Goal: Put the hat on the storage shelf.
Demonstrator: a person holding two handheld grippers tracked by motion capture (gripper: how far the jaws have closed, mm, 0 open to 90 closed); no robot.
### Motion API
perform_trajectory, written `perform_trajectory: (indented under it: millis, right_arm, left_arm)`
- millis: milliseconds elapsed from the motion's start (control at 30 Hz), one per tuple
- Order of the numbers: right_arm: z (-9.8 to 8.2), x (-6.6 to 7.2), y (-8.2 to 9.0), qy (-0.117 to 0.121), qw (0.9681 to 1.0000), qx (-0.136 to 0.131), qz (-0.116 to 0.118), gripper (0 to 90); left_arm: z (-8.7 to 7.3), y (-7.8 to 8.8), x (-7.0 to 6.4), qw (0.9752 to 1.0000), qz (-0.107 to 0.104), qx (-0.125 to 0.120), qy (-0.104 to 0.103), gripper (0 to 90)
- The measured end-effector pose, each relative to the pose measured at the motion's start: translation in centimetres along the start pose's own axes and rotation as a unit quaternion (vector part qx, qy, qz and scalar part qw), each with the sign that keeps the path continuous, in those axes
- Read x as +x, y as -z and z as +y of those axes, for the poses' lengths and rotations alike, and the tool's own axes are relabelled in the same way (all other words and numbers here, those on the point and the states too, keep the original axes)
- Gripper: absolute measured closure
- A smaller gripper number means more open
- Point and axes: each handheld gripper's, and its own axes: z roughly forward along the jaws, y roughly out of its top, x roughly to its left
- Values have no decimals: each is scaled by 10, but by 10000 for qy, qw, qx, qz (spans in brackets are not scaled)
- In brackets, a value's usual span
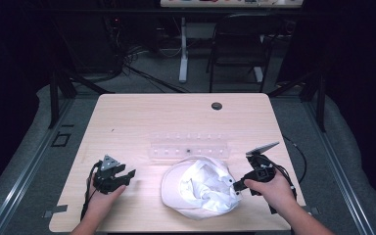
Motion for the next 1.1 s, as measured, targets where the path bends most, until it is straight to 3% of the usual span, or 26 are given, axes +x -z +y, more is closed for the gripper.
perform_trajectory:
  millis: [100, 133, 267, 433, 667, 767, 1100]
  right_arm:
    - [1, 3, 3, -44, 9999, -132, -36, 820]
    - [2, 3, 5, 19, 10000, -32, -44, 821]
    - [3, 6, 7, 65, 9999, -54, -104, 823]
    - [5, 8, 16, -20, 9997, -185, -156, 825]
    - [13, 10, 29, -126, 9988, -289, -384, 825]
    - [18, 15, 35, -52, 9980, -240, -584, 825]
    - [27, 27, 50, 125, 9954, -154, -941, 826]
  left_arm:
    - [0, 0, 0, 10000, 3, -4, 4, 504]
    - [0, 0, 0, 10000, 7, -3, 3, 505]
    - [0, 0, 0, 10000, 15, -8, 19, 505]
    - [0, 0, 0, 10000, 19, -11, 21, 505]
    - [-1, 0, 1, 10000, 35, -19, 4, 505]
    - [-1, 0, 0, 10000, 40, -10, 0, 505]
    - [-2, 1, 1, 10000, 44, 2, 53, 505]
